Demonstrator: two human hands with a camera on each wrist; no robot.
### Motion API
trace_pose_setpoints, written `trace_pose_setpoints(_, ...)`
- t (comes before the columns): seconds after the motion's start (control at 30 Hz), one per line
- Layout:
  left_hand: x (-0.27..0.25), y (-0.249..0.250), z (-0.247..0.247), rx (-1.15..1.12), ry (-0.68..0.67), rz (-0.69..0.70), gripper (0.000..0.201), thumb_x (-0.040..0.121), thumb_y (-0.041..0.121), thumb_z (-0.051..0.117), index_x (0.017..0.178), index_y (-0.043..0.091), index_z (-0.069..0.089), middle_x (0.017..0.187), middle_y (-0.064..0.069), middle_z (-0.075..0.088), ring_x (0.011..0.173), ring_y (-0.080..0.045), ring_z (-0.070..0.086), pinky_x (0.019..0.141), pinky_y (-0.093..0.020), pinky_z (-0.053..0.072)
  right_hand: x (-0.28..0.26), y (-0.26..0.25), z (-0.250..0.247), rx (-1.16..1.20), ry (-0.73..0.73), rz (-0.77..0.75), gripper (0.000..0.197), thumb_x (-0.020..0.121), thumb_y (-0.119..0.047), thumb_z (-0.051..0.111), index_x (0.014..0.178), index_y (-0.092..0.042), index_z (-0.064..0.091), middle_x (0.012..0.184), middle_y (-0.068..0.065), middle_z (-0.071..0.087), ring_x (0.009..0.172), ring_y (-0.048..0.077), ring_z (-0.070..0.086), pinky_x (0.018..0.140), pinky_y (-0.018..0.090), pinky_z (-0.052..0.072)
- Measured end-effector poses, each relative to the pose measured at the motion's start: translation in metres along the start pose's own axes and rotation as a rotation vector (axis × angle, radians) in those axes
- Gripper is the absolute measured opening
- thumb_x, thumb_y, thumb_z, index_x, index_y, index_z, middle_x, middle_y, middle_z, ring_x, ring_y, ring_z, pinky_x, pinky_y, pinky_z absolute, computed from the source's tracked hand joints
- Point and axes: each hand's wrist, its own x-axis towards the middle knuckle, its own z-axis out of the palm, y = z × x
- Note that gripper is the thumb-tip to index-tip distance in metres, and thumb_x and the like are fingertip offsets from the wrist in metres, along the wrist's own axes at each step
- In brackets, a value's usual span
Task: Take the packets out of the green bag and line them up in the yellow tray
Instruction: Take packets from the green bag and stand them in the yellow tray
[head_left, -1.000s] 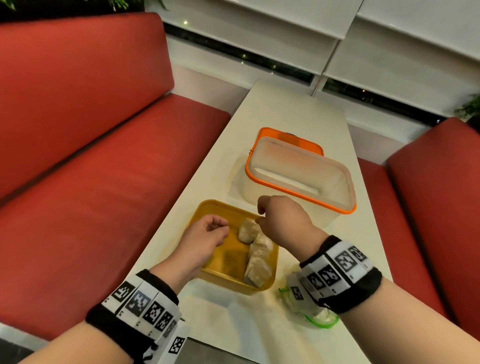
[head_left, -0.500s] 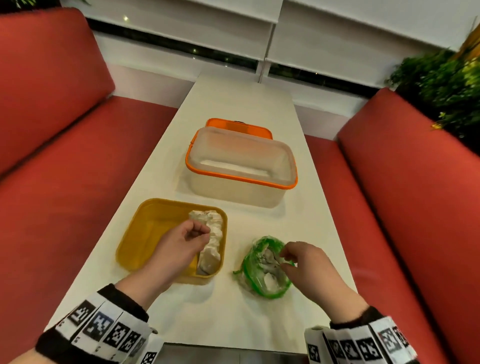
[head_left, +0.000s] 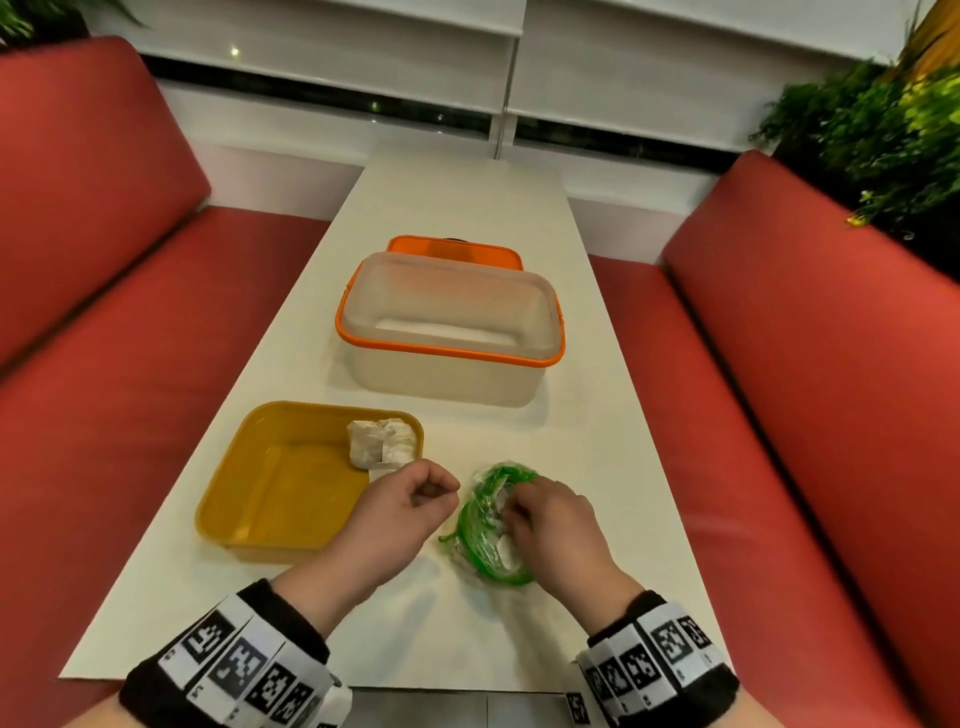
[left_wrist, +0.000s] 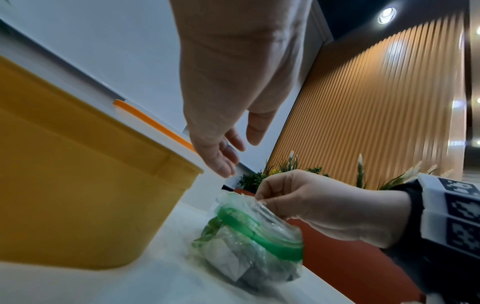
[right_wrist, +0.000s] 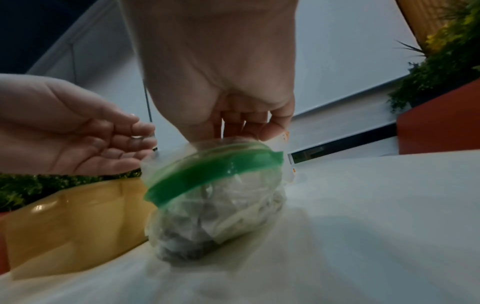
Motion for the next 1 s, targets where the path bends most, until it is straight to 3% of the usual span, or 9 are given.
trace_pose_setpoints(0.07,-0.001,0.001,0.001,-0.003,0.003,0.007,0.010,0.085,0.010,0.066,0.086,0.019,0.066,0.087,0.001,0.066,0.082,-0.013,0.060,0.079,-0.028,0.050,0.000,0.002,0.000,0.075,0.005,0.009,0.012,0.087,-0.026,0.055,0.080,-0.016,0.056,0.082,-0.004,0.057,0.080,0.021,0.053,0.070,0.034,0.041)
trace_pose_setpoints(0.2,0.000,0.003,0.004,0.007,0.005,0.014,0.010,0.085,0.010,0.065,0.087,0.019,0.066,0.088,0.001,0.066,0.084,-0.013,0.061,0.080,-0.027,0.051,0.001,-0.003,0.003,0.009,-0.048,0.043,0.027,0.085,-0.042,0.056,0.104,-0.022,0.056,0.099,-0.007,0.061,0.093,0.020,0.058,0.078,0.032,0.042)
trace_pose_setpoints(0.33,0.000,0.004,0.007,0.013,0.003,0.015,0.010,0.085,0.011,0.066,0.085,0.021,0.066,0.087,0.001,0.066,0.085,-0.015,0.061,0.082,-0.031,0.052,0.010,-0.005,0.006,0.031,-0.028,0.086,0.014,0.090,-0.036,0.051,0.085,-0.022,0.054,0.079,-0.007,0.059,0.085,0.022,0.058,0.073,0.033,0.038)
trace_pose_setpoints(0.43,0.001,0.003,0.008,0.018,0.001,0.013,0.010,0.085,0.012,0.066,0.085,0.021,0.066,0.087,0.000,0.067,0.085,-0.016,0.061,0.083,-0.034,0.052,0.011,-0.001,0.001,0.186,-0.054,0.127,0.010,0.089,-0.031,0.056,0.082,-0.024,0.058,0.067,-0.011,0.053,0.077,0.018,0.056,0.075,0.034,0.042)
trace_pose_setpoints(0.57,0.001,0.005,0.014,0.035,-0.033,0.026,0.010,0.086,0.011,0.065,0.087,0.021,0.065,0.089,0.000,0.066,0.086,-0.014,0.061,0.082,-0.029,0.052,0.007,0.002,-0.008,0.431,-0.009,0.128,0.015,0.087,-0.025,0.061,0.075,-0.031,0.055,0.067,-0.010,0.058,0.070,0.010,0.055,0.068,0.027,0.045)
trace_pose_setpoints(0.7,0.003,0.005,0.020,0.074,-0.086,0.042,0.014,0.086,0.010,0.065,0.091,0.023,0.063,0.092,0.002,0.065,0.088,-0.011,0.061,0.080,-0.022,0.050,0.008,0.010,-0.013,0.600,-0.002,0.188,0.010,0.088,-0.020,0.063,0.078,-0.022,0.060,0.068,-0.009,0.058,0.065,0.006,0.051,0.062,0.022,0.041)
trace_pose_setpoints(0.9,0.006,0.003,0.020,0.101,-0.117,0.036,0.014,0.086,0.011,0.065,0.095,0.021,0.063,0.094,0.002,0.064,0.090,-0.013,0.061,0.081,-0.022,0.050,0.010,0.019,-0.020,0.708,-0.072,0.219,0.016,0.092,-0.016,0.058,0.077,-0.019,0.061,0.070,-0.003,0.058,0.067,0.010,0.050,0.063,0.024,0.039)
trace_pose_setpoints(1.0,0.007,0.001,0.021,0.121,-0.131,0.023,0.017,0.086,0.013,0.066,0.097,0.025,0.062,0.099,0.003,0.065,0.096,-0.014,0.062,0.083,-0.021,0.051,0.011,0.017,-0.022,0.568,-0.169,0.180,0.009,0.091,-0.024,0.060,0.083,-0.019,0.062,0.074,-0.005,0.060,0.070,0.010,0.053,0.064,0.023,0.041)
